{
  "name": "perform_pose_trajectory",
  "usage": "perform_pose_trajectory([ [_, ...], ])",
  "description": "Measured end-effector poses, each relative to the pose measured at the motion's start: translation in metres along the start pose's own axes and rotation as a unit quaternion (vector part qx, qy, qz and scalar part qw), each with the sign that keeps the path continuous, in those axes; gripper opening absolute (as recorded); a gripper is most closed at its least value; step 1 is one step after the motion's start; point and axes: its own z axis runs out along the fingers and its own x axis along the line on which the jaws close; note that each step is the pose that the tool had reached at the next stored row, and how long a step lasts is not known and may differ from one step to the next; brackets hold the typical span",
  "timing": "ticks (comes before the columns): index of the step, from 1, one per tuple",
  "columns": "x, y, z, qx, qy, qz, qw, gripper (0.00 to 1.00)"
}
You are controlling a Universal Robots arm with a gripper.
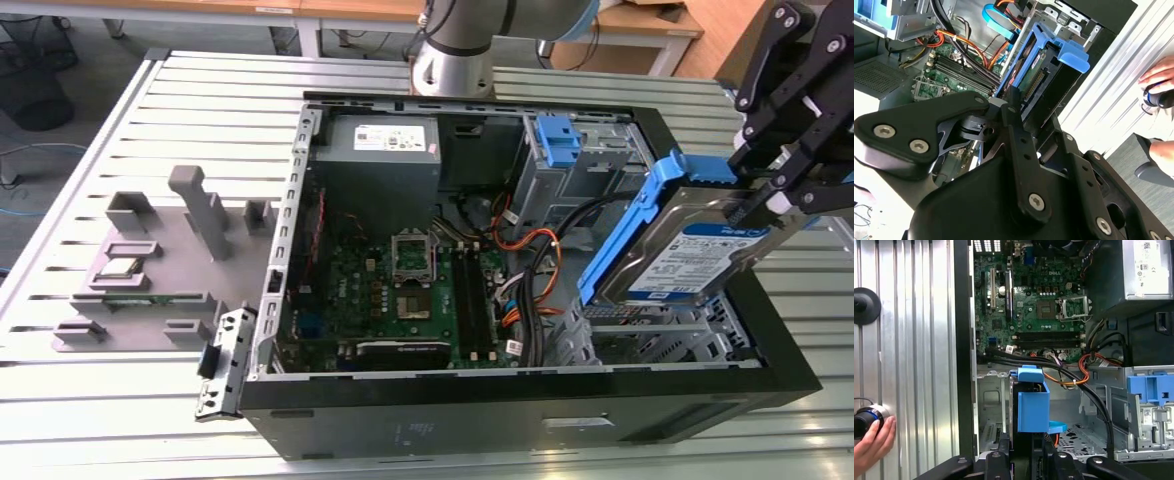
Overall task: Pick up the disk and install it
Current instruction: 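Insert the disk into the insertion slot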
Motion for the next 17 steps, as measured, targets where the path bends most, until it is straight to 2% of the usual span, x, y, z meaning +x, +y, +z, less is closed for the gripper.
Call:
perform_pose_trajectory([
  [8,0.0,-0.0002,0.0013,0.0,-0.0001,0.0,1.0,0.35],
  [17,0.0,-0.0045,0.0053,0.0,0.0,0.0,1.0,0.35],
])
